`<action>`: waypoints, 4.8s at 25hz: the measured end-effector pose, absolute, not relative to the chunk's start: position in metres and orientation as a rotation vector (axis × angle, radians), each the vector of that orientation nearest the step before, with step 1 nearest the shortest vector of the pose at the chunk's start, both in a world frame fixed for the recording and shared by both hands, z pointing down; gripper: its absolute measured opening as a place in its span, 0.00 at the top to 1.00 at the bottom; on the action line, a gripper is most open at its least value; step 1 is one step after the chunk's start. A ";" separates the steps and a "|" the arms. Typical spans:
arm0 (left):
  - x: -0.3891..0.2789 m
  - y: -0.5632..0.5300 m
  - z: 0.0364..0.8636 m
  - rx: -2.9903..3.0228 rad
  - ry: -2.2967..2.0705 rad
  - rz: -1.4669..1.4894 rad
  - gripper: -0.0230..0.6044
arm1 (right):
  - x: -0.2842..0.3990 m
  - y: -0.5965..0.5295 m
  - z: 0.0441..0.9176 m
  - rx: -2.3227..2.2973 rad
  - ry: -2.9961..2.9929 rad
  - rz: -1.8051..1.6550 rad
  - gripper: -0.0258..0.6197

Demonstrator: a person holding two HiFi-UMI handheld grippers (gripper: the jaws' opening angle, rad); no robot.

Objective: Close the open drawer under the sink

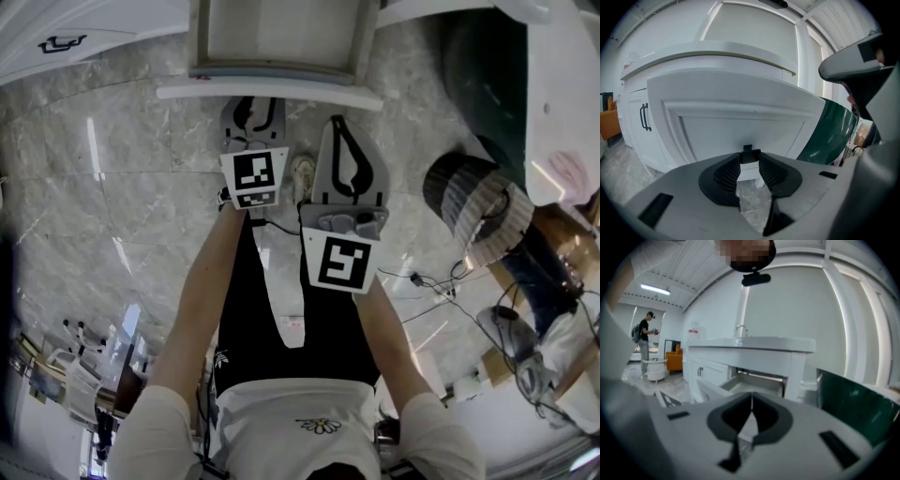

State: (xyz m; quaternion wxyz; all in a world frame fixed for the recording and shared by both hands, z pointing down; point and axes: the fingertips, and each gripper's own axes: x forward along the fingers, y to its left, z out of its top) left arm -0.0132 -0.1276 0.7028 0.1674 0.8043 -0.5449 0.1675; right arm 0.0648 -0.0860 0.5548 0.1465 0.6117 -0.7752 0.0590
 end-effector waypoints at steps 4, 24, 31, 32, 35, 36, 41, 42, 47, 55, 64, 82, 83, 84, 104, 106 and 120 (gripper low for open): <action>-0.013 -0.125 0.692 2.320 -1.547 0.463 0.75 | 0.066 -0.083 0.551 1.758 -2.235 0.184 0.91; -0.014 -0.138 0.663 2.399 -1.511 0.439 0.74 | 0.063 -0.091 0.555 1.755 -2.229 0.160 0.91; -0.012 -0.138 0.660 2.385 -1.530 0.444 0.74 | 0.059 -0.087 0.559 1.724 -2.230 0.162 0.91; -0.012 -0.140 0.660 2.384 -1.534 0.446 0.74 | 0.059 -0.087 0.561 1.723 -2.228 0.161 0.91; -0.013 -0.152 0.658 2.407 -1.551 0.453 0.74 | 0.061 -0.087 0.563 1.728 -2.219 0.168 0.91; -0.013 -0.157 0.657 2.417 -1.553 0.456 0.74 | 0.062 -0.087 0.563 1.731 -2.217 0.167 0.91; -0.009 -0.182 0.658 2.423 -1.538 0.474 0.74 | 0.065 -0.087 0.562 1.755 -2.211 0.193 0.91; -0.008 -0.192 0.657 2.421 -1.541 0.475 0.74 | 0.064 -0.087 0.561 1.756 -2.211 0.195 0.91; -0.001 -0.244 0.653 2.441 -1.571 0.498 0.74 | 0.065 -0.093 0.557 1.753 -2.210 0.205 0.91; 0.002 -0.261 0.658 2.428 -1.592 0.499 0.74 | 0.080 -0.104 0.555 1.780 -2.199 0.186 0.91; 0.005 -0.267 0.658 2.430 -1.589 0.498 0.74 | 0.082 -0.101 0.557 1.791 -2.193 0.206 0.91; 0.007 -0.271 0.657 2.454 -1.569 0.484 0.74 | 0.080 -0.117 0.552 1.816 -2.192 0.209 0.91; 0.007 -0.271 0.657 2.455 -1.562 0.481 0.74 | 0.079 -0.116 0.552 1.815 -2.193 0.213 0.91; 0.007 -0.271 0.657 2.454 -1.555 0.478 0.74 | 0.078 -0.115 0.552 1.813 -2.196 0.215 0.91; -0.013 -0.254 0.644 2.336 -1.486 0.423 0.64 | 0.056 -0.107 0.519 1.786 -2.264 0.184 0.91; -0.015 -0.251 0.624 2.348 -1.503 0.389 0.64 | 0.056 -0.108 0.506 1.801 -2.267 0.170 0.91; -0.027 -0.240 0.442 2.496 -1.570 0.260 0.64 | 0.049 -0.126 0.368 1.851 -2.328 -0.023 0.91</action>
